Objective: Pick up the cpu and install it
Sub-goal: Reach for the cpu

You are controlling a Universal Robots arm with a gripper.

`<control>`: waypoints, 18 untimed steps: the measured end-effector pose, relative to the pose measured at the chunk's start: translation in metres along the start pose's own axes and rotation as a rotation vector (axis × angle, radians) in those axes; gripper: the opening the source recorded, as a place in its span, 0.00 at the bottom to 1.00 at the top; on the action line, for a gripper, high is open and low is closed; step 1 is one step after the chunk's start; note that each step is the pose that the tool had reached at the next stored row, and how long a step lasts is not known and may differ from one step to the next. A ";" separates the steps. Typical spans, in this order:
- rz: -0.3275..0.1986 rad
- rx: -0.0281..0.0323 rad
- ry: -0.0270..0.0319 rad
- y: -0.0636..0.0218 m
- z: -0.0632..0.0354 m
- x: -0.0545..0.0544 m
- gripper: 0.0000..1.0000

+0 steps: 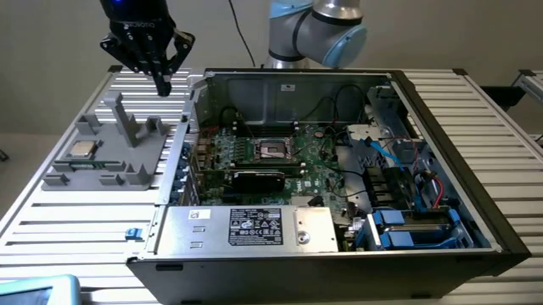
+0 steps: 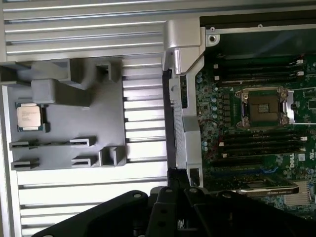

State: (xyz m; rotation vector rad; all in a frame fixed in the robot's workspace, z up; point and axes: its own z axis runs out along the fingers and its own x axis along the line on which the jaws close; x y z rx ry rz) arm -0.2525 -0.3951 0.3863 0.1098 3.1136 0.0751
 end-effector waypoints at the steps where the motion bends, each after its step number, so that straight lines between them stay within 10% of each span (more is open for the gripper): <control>1: 0.000 0.0001 0.0000 0.0001 0.0006 0.005 0.11; 18: 0.000 0.0079 -0.0005 0.0251 0.0048 0.071 0.11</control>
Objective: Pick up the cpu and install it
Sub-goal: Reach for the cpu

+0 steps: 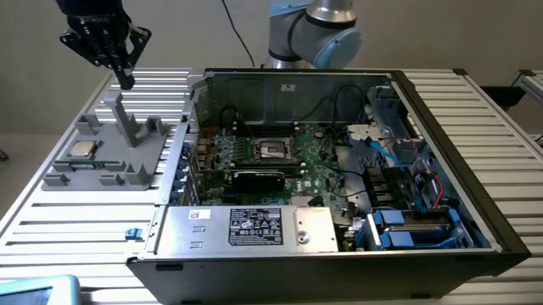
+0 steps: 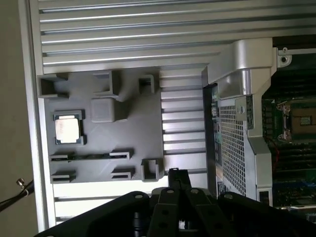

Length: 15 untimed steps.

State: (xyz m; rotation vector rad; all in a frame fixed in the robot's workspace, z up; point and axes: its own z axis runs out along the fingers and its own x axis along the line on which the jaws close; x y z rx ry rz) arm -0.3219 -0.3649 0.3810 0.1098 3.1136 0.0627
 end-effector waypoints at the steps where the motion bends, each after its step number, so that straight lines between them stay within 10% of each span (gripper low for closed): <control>1: 0.000 0.0000 -0.0001 0.0008 0.0006 0.005 0.11; 15: -0.001 0.0002 0.0001 0.0053 0.0125 0.069 0.11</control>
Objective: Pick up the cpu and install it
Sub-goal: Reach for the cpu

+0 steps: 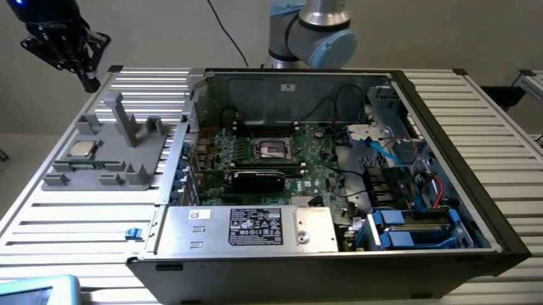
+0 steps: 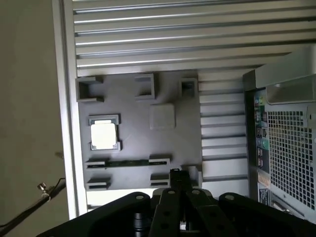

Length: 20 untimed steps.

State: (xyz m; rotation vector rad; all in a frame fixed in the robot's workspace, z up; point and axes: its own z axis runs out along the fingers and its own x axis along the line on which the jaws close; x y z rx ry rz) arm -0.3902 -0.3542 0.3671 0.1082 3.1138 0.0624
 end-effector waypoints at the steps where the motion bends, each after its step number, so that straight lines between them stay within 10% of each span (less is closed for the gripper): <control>1: 0.000 -0.0001 -0.0002 0.0000 0.0009 0.005 0.11; 20: 0.000 0.0000 0.0000 0.0045 0.0164 0.092 0.11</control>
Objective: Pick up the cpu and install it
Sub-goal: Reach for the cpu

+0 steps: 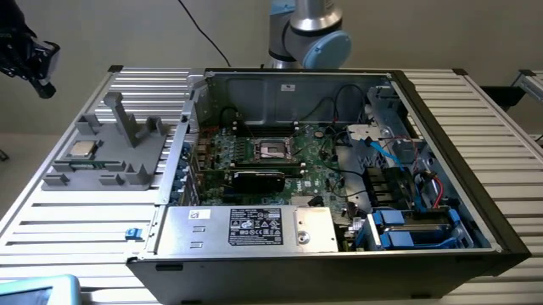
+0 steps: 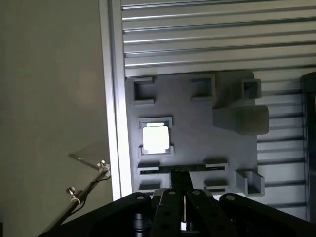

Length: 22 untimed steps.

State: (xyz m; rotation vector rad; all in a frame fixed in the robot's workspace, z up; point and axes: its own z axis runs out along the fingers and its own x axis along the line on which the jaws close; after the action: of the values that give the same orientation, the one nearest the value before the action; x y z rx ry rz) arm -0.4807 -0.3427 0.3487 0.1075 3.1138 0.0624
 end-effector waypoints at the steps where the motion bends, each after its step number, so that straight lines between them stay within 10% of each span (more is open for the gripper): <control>1: 0.000 0.0000 -0.0001 0.0021 0.0006 0.003 0.11; 22: -0.044 -0.0010 0.0025 0.0308 0.0128 0.021 0.11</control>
State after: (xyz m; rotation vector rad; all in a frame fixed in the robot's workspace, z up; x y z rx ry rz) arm -0.4988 -0.3101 0.3366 0.0385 3.1169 0.0633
